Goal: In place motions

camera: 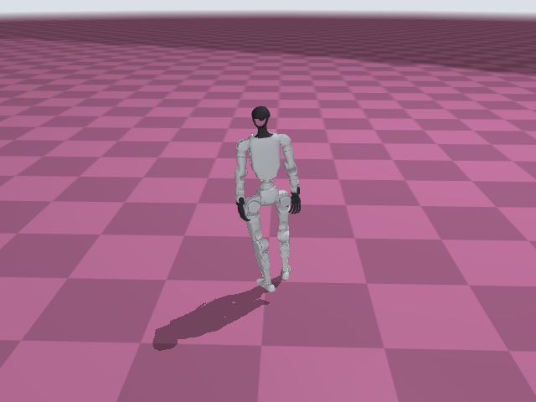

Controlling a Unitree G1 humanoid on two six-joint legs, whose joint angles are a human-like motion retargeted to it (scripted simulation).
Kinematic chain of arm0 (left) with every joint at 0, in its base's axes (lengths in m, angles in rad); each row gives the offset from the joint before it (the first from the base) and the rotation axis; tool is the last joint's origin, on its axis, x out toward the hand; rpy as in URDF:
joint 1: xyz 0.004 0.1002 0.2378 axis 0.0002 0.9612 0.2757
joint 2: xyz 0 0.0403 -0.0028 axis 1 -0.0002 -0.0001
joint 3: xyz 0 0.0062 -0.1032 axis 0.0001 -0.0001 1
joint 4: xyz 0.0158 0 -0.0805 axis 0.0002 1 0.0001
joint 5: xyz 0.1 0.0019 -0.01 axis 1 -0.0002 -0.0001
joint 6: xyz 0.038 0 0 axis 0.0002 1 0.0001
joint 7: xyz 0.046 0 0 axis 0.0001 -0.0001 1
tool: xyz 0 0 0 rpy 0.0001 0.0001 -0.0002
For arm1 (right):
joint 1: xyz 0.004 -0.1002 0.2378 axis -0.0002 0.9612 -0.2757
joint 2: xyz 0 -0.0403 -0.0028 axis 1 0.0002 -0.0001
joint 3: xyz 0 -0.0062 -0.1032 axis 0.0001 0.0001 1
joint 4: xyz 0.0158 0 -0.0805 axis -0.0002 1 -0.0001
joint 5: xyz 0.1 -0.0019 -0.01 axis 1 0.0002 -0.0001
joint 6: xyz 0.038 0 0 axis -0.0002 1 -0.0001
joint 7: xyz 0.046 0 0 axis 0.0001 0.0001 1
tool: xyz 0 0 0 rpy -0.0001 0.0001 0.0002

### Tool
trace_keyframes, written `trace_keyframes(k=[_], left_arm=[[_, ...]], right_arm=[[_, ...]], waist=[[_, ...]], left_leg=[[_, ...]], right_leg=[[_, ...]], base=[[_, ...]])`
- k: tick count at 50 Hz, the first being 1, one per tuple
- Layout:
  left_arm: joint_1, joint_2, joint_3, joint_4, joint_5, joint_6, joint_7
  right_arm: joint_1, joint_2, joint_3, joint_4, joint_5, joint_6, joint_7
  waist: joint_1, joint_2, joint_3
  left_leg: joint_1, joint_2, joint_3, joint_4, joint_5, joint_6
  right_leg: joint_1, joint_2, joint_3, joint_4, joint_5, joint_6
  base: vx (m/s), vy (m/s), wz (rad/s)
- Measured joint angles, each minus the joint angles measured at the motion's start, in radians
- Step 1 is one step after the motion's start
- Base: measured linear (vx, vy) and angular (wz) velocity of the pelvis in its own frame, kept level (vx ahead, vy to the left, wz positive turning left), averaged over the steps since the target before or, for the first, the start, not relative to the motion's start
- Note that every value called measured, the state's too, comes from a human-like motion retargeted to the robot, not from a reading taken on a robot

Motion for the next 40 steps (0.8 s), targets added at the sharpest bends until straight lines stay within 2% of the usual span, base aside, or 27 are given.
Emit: trace_keyframes(k=[7, 12, 17, 20, 23, 40], left_arm=[[0.001, -0.002, 0.01, 0.003, 0.002, -0.003, -0.004], [0.009, 0.002, 0.018, 0.001, 0.005, -0.002, -0.002], [0.017, 0.003, 0.018, 0.005, 0.002, 0.0, 0.001], [0.02, 0.008, 0.014, 0.005, 0.004, 0.003, 0.001], [0.008, 0.001, 0.009, 0.005, -0.003, 0.003, 0.008], [0.003, -0.008, -0.026, 0.002, -0.001, -0.002, 0.003]], right_arm=[[-0.017, 0.002, 0.012, -0.01, 0.004, -0.008, -0.009], [-0.013, 0.006, 0.011, -0.009, 0.024, -0.014, -0.012], [-0.003, 0.004, 0.017, 0.013, 0.008, -0.005, -0.014], [0.004, -0.002, 0.019, 0.029, -0.015, 0.0, -0.014], [-0.001, -0.005, 0.0, 0.036, -0.032, 0.009, -0.008], [-0.009, -0.011, -0.021, 0.021, 0.015, 0.004, -0.002]], waist=[[0.023, 0.012, 0.01], [0.031, 0.024, -0.005], [-0.015, 0.025, -0.018], [0.0, -0.002, -0.033], [0.023, -0.009, -0.034], [0.0, 0.02, -0.036]], left_leg=[[-0.013, 0.031, 0.068, -0.006, 0.003, -0.001], [-0.027, 0.057, 0.092, -0.006, 0.006, -0.01], [-0.03, 0.047, 0.044, -0.002, 0.012, -0.013], [-0.024, 0.016, 0.054, -0.002, 0.013, -0.013], [-0.027, 0.012, 0.061, 0.005, 0.018, -0.016], [-0.024, 0.034, 0.051, 0.022, 0.026, -0.035]], right_leg=[[-0.018, 0.006, 0.003, 0.13, -0.098, -0.021], [-0.003, 0.043, 0.14, 0.231, -0.139, -0.019], [0.073, 0.062, 0.128, 0.163, -0.18, -0.042], [0.116, 0.058, 0.106, 0.062, -0.17, -0.064], [0.132, 0.046, 0.084, 0.017, -0.144, -0.042], [0.164, 0.078, 0.07, -0.033, -0.131, -0.063]], base=[[-0.06, -0.04, -0.53], [0.0, -0.01, -0.26], [0.08, 0.04, 0.49], [0.1, 0.07, -0.07], [0.0, 0.08, -0.07], [0.01, 0.04, 0.05]])
